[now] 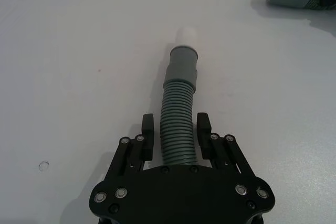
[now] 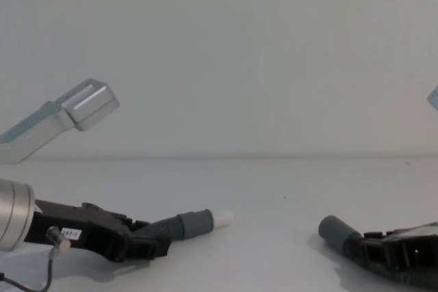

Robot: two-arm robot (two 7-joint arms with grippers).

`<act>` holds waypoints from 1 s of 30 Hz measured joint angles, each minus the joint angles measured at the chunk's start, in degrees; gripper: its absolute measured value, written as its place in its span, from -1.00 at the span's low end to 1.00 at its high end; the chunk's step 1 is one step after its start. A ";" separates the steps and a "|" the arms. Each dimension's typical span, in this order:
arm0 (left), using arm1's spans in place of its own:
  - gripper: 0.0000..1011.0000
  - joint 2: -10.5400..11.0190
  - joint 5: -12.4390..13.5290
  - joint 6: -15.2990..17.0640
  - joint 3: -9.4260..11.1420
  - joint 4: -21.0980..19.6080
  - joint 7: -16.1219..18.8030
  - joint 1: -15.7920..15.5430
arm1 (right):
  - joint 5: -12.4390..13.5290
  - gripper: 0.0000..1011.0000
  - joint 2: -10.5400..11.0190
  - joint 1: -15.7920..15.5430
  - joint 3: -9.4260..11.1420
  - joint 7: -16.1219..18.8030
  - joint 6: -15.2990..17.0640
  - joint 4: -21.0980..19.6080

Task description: Use both hands to pick up one end of the pipe from the table, align the ends, and insert them.

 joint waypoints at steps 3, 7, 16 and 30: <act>-0.07 0.00 0.00 0.00 0.00 0.00 0.00 0.00 | 0.00 -0.50 0.00 0.00 0.00 0.00 0.00 0.00; -0.13 0.00 0.00 0.00 0.00 0.00 0.00 0.00 | 0.00 -0.50 0.00 0.00 0.00 0.00 0.00 0.00; -0.25 0.00 0.00 0.00 0.00 0.00 0.00 0.00 | 0.00 -0.50 0.00 0.00 0.00 0.00 0.00 0.00; -0.35 0.00 0.01 0.00 0.00 0.00 0.00 0.00 | 0.00 -0.50 0.00 0.00 0.00 0.00 0.00 0.00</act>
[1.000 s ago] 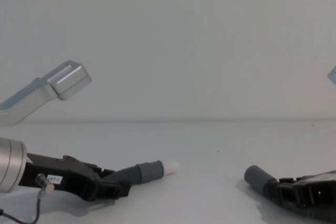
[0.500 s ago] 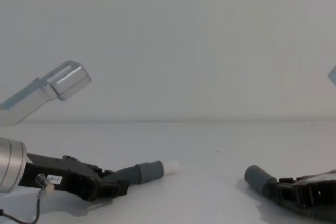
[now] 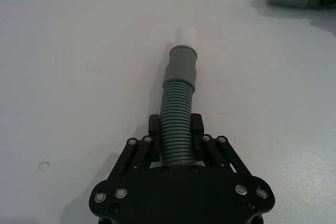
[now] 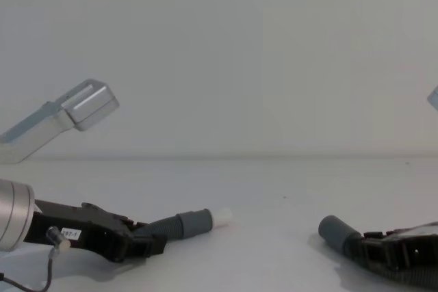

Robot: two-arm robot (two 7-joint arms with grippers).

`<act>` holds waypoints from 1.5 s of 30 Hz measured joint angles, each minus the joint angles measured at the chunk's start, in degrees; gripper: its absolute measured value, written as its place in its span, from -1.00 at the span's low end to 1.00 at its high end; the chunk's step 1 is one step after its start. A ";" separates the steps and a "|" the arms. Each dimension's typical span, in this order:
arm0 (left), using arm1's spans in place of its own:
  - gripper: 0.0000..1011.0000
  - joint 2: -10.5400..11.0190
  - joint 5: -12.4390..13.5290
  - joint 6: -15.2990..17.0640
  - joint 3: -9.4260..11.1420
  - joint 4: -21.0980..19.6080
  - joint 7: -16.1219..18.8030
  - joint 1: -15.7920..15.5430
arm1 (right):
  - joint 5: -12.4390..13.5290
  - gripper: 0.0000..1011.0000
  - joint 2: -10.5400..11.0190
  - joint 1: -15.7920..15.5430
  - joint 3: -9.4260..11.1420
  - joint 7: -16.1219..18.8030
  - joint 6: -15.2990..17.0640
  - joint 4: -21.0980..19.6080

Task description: Use both hands to pick up one end of the pipe from the table, align the ends, and insert them.

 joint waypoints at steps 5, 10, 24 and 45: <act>-0.35 0.01 0.01 0.00 0.00 0.00 0.00 0.00 | 0.00 -0.50 0.02 0.00 0.00 0.00 -0.01 0.00; -0.35 0.14 0.02 -0.40 0.05 -0.11 0.07 0.03 | -0.04 -0.50 0.19 -0.12 0.00 -0.05 -0.47 -0.21; -0.35 1.38 2.49 -7.42 -0.12 -1.90 0.85 0.67 | -2.57 -0.50 2.24 -1.51 0.96 -0.73 -5.79 -3.95; -0.35 3.91 9.23 -23.46 -0.23 -4.55 0.26 0.47 | -12.06 -0.50 9.59 0.07 -1.15 2.58 -11.74 -8.99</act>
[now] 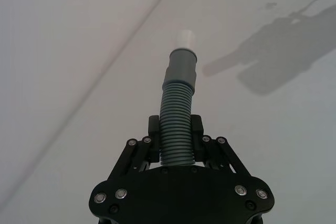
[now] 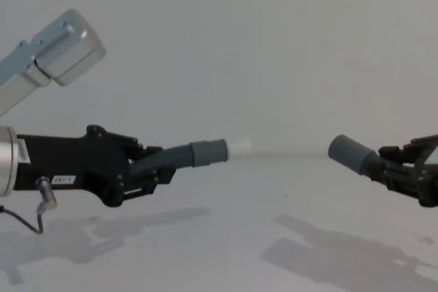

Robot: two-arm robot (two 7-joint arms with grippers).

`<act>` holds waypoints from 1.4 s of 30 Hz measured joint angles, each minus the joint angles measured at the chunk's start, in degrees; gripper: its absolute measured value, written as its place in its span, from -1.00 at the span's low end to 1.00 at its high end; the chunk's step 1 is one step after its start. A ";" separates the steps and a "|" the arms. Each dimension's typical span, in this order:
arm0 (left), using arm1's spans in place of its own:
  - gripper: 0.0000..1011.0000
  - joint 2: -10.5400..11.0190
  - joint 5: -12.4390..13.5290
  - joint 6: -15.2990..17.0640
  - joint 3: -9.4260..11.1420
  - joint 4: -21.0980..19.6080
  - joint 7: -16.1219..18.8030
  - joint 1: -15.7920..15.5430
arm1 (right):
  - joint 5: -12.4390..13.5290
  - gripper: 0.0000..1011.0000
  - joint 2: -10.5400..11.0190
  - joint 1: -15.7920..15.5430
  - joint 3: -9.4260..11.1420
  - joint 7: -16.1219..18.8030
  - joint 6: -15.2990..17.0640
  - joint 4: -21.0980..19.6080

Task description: Use both hands to pick up one end of the pipe from the table, align the ends, and insert them.

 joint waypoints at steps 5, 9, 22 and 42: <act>-0.35 0.72 2.55 -4.72 0.27 -0.06 -0.19 -0.43 | -2.89 -0.50 1.79 1.38 -1.60 1.92 -0.85 -0.26; -0.35 1.23 4.55 -8.24 0.49 -0.06 -0.25 -0.80 | -5.12 -0.50 2.97 2.74 -3.01 3.58 -1.42 -0.27; -0.35 2.67 10.61 -18.05 1.02 0.27 -0.27 -2.04 | -11.78 -0.50 5.19 7.22 -7.37 8.14 -3.50 0.17; -0.35 3.40 13.47 -22.67 1.22 0.42 -0.39 -2.64 | -15.64 -0.50 5.65 9.71 -9.66 11.31 -7.04 -1.42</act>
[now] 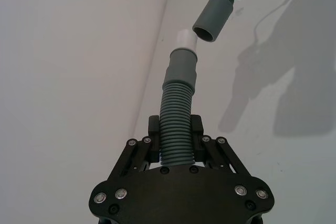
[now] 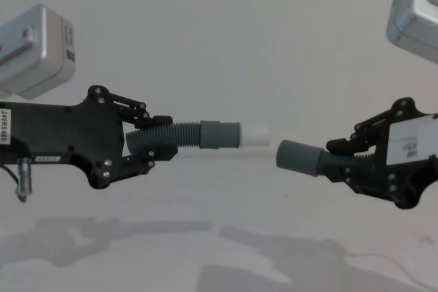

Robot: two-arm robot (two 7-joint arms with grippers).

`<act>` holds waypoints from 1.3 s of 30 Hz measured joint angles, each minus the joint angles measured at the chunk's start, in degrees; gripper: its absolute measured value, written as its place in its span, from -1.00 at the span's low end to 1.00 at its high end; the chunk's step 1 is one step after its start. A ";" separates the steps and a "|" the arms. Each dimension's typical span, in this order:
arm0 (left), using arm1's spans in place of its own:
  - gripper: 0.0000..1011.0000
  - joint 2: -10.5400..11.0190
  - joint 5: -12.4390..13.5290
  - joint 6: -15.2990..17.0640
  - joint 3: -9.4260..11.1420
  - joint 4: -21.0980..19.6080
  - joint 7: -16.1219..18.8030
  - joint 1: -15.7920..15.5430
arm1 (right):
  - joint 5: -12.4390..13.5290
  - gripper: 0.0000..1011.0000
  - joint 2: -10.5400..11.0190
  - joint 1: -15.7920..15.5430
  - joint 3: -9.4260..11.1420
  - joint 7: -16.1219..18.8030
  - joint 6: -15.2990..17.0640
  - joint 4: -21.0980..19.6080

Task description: Use both hands to pick up one end of the pipe from the table, align the ends, and insert them.

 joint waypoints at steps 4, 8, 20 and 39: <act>-0.35 0.06 0.22 -0.35 0.03 0.00 0.00 -0.04 | -0.16 -0.50 -0.10 0.14 -0.10 0.47 -0.32 -0.17; -0.35 0.08 0.35 -0.57 0.03 0.00 0.00 -0.06 | -0.26 -0.50 -0.32 0.25 -0.14 0.96 -0.61 -0.30; -0.35 0.13 0.57 -0.96 0.03 0.00 0.00 -0.12 | -0.50 -0.50 -0.88 0.26 0.38 1.41 -0.79 -0.35; -0.35 0.16 0.69 -1.12 0.03 0.00 0.00 -0.13 | -1.24 -0.50 -1.86 -0.04 1.20 1.72 -1.11 0.03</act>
